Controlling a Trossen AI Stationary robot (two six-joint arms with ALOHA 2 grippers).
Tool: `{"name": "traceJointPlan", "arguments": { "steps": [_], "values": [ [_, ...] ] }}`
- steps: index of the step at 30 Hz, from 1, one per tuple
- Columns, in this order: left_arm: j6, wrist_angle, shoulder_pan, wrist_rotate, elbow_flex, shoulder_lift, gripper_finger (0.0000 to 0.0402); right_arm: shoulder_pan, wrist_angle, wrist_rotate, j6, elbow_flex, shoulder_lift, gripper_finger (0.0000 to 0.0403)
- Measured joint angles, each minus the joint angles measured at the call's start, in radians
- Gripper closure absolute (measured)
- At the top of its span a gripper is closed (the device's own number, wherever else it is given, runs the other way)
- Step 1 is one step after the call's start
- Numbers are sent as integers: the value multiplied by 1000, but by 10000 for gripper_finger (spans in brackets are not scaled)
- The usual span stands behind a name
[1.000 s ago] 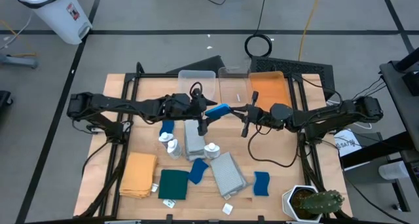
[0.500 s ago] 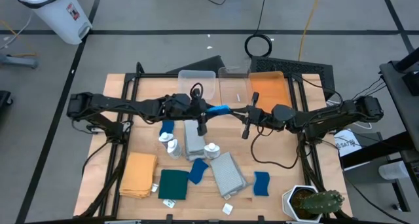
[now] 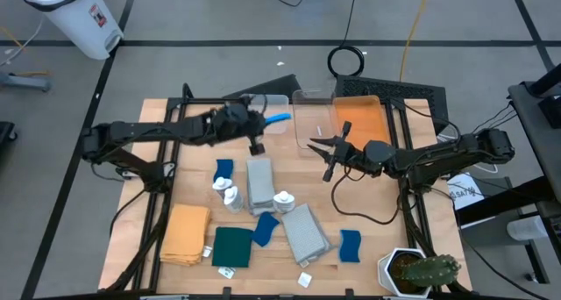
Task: Pick & Place Kitchen Items
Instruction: Put the blue sponge into the white bin
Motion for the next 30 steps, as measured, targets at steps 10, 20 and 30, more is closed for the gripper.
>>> {"name": "traceJointPlan", "arguments": {
  "steps": [10,20,30],
  "values": [
    [8,-8,350,383,1,106,389,0,-11,0,0,0,0,333],
    [1,30,392,391,0,254,385,0,-14,0,-3,0,0,335],
    [-3,22,389,295,0,328,388,0,-15,-1,-1,0,0,334]
  ]
}}
